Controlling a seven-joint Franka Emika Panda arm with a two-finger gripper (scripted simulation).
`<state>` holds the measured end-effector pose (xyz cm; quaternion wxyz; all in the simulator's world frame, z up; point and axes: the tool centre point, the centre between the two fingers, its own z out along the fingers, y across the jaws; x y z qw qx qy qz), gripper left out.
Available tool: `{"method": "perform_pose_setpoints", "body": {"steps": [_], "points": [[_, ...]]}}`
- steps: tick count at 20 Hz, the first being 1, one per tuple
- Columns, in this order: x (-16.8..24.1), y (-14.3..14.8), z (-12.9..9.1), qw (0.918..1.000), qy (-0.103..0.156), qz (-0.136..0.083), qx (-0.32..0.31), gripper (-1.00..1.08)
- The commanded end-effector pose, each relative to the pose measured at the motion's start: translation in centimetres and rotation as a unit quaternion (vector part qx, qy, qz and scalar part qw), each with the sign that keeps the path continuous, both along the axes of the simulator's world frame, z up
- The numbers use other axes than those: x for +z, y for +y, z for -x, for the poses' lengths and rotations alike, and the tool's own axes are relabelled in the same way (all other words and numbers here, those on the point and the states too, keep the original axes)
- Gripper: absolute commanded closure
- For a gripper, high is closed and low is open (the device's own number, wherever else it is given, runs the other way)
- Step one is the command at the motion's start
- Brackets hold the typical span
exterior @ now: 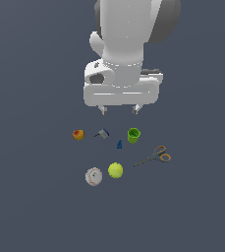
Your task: Pick up a designated object from a clutter of objects.
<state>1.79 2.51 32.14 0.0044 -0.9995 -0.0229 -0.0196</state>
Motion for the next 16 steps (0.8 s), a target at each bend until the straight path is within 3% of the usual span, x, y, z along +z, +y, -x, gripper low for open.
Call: {"method": "perform_pose_setpoints", "body": {"steps": [1,9,16], "points": [[-1.3,0.1,0.0,1.0,0.002,0.0,-0.008,-0.92],[-8.1,0.5,0.5,0.9986,0.007,0.0,-0.052,-0.92],[-15.5,1.0,2.3,0.9947,0.013,0.001,-0.102,-0.92]]}}
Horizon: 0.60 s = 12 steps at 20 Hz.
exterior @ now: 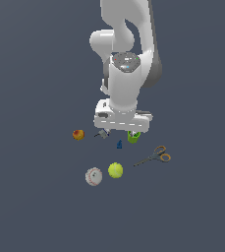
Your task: Pick up a designated object from a clutter of objects.
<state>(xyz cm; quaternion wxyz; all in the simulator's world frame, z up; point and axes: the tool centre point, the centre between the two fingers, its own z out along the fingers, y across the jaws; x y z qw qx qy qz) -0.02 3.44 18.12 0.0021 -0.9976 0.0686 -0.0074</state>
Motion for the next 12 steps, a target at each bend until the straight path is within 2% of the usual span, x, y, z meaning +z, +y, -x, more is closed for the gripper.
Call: {"method": "perform_pose_setpoints", "body": {"steps": [1,6,12], "points": [[-2.4,0.2,0.8,0.9999,0.002,0.0,-0.017,-0.92],[-5.9,0.4,2.3,0.9991,0.005,0.001,-0.043,-0.92],[-8.3,0.5,3.5,0.9981,0.007,0.001,-0.061,-0.92]]}}
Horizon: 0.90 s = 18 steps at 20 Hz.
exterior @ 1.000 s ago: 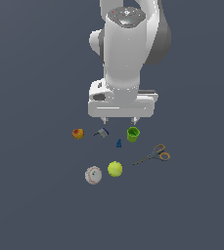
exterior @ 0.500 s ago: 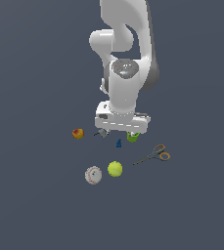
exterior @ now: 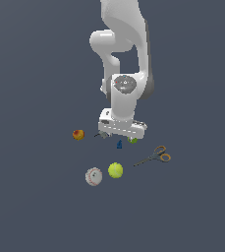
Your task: Pick up a designated object from a clutter of objects.
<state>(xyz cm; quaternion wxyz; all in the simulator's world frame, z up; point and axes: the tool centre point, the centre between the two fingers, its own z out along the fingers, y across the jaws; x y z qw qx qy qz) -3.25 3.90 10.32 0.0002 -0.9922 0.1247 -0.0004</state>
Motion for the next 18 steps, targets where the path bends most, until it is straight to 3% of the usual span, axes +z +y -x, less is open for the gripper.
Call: {"method": "perform_pose_setpoints", "body": {"steps": [1,10,18], "points": [[-0.7,0.0,0.4,1.0,0.0,0.0,-0.006,-0.92],[-1.5,0.1,0.6,1.0,0.001,0.0,-0.008,-0.92],[-4.8,0.0,0.7,1.0,0.001,0.0,-0.009,-0.92]]}}
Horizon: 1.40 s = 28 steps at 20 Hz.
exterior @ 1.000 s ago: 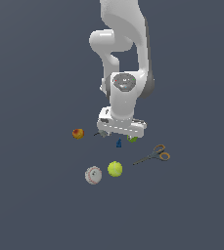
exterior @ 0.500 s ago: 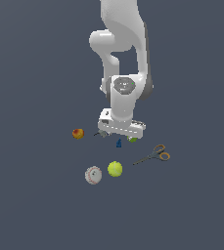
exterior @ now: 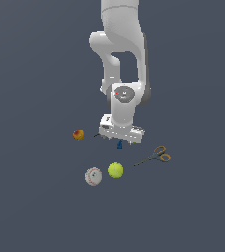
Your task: Pick up a designated object from a clutter of objects.
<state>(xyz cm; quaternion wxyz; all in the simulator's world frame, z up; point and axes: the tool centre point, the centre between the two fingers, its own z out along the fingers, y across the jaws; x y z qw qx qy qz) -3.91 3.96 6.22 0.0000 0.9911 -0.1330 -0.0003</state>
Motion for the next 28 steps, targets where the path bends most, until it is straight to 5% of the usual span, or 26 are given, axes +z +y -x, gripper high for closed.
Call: {"method": "perform_pose_setpoints", "body": {"steps": [1,7,8,28], "points": [[-1.1,0.0,0.0,1.0,0.0,0.0,0.0,-0.92],[-2.0,0.0,0.0,1.0,0.0,0.0,0.0,-0.92],[-2.0,0.0,0.0,1.0,0.0,0.0,0.0,1.08],[0.5,-1.4,-0.8,1.0,0.0,0.0,0.0,1.08]]}}
